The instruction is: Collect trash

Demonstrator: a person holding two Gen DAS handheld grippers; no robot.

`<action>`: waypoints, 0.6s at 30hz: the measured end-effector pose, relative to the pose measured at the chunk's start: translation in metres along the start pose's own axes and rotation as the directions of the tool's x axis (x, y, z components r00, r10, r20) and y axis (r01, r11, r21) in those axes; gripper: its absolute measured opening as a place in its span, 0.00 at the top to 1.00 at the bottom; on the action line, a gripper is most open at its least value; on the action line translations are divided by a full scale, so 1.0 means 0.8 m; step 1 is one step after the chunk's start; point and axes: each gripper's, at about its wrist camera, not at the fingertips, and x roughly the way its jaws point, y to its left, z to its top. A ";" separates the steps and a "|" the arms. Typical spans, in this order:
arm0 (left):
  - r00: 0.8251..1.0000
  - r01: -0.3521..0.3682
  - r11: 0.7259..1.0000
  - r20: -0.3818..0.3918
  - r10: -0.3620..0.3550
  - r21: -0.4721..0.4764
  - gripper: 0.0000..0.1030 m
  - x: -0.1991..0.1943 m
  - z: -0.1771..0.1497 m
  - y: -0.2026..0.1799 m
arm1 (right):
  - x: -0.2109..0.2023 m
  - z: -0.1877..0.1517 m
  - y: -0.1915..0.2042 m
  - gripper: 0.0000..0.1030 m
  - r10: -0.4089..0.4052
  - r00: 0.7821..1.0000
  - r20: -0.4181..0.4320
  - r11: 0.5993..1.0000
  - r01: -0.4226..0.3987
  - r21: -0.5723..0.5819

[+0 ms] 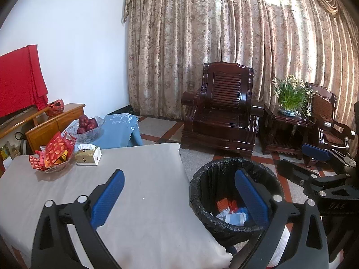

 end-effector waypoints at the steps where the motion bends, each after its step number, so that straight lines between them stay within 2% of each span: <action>1: 1.000 -0.001 1.000 0.001 0.001 0.000 0.06 0.000 0.000 0.000 | 0.000 0.000 0.000 0.05 0.001 1.000 0.000 1.000 -0.001 -0.001; 18: 1.000 0.000 1.000 0.000 0.000 0.001 0.06 0.000 0.000 0.000 | -0.002 -0.003 -0.003 0.05 0.005 1.000 0.000 1.000 -0.005 0.000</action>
